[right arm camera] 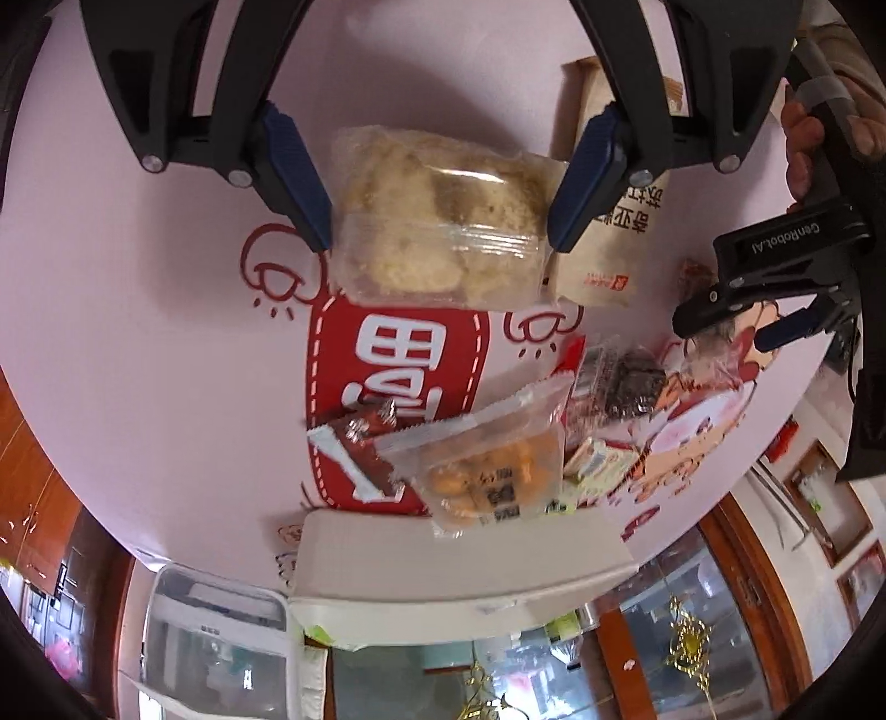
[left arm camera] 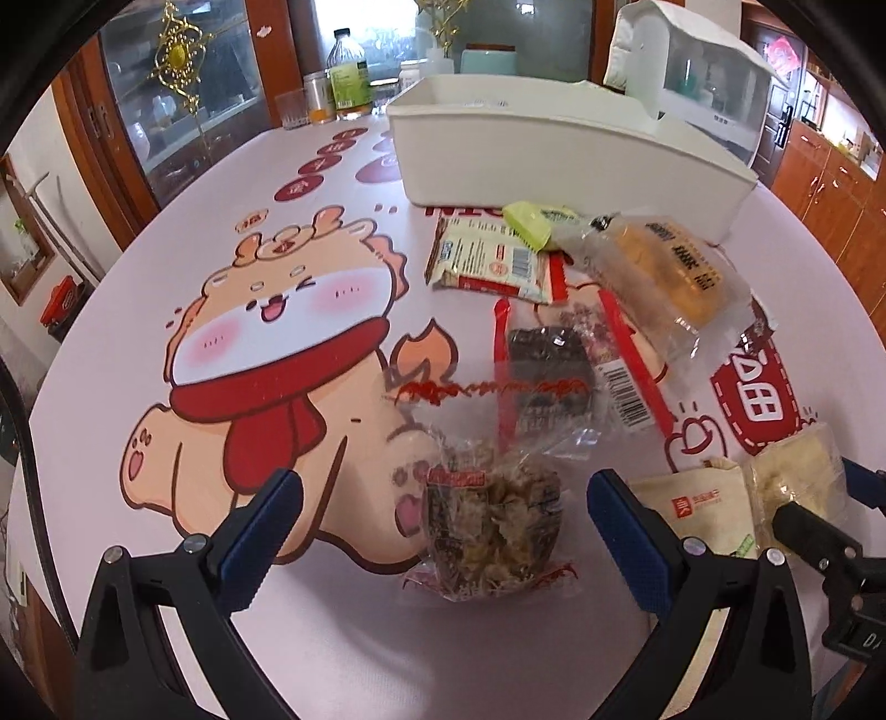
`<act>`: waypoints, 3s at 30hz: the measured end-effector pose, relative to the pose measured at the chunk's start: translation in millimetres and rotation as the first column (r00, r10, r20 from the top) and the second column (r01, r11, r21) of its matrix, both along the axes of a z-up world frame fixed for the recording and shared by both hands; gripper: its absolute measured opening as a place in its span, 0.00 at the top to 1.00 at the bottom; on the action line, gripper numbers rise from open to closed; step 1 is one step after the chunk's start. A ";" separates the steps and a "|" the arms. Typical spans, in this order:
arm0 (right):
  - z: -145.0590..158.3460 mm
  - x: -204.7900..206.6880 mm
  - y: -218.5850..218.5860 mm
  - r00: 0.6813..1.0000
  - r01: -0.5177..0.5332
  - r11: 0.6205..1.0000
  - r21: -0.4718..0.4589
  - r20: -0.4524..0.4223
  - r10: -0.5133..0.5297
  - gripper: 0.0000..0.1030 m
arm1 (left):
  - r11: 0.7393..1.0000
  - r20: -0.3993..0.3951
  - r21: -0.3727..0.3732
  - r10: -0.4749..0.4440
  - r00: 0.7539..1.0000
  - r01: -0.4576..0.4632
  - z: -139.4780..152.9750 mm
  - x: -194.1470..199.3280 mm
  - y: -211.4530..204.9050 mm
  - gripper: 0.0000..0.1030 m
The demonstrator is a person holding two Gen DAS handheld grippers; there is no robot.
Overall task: Organize snacks
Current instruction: 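Grasp the dark nut bag with the left tool while the right tool grasps the puffed-snack bag, then carry both bags over the white tray and open both tools to drop them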
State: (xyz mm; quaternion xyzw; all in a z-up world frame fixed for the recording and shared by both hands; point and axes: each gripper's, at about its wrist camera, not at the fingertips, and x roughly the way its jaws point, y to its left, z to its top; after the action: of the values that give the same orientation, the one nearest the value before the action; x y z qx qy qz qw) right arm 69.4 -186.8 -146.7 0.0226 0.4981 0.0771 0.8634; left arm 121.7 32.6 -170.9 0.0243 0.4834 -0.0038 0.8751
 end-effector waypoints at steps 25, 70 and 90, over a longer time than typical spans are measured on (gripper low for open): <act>-4.4 -15.0 22.1 0.995 -0.039 0.997 -0.072 0.085 0.046 0.42 | 0.999 -0.026 -0.050 0.001 1.000 -0.002 -6.1 -11.0 -6.6 0.54; 260.9 202.2 -25.5 0.900 0.073 0.994 0.079 0.425 -0.100 0.42 | 0.993 0.235 0.061 -0.116 0.965 0.104 227.4 216.8 -78.6 0.53; 128.1 319.9 -12.3 0.977 0.119 0.992 0.033 0.173 -0.123 0.36 | 0.992 0.072 0.010 -0.125 0.990 0.125 107.5 293.6 -97.8 0.05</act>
State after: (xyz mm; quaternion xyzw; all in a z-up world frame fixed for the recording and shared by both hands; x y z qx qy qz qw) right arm 389.3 -199.1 -18.6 0.0557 0.4174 0.0315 0.9065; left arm 415.3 -65.2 -63.5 0.0571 0.4488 -0.0564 0.8900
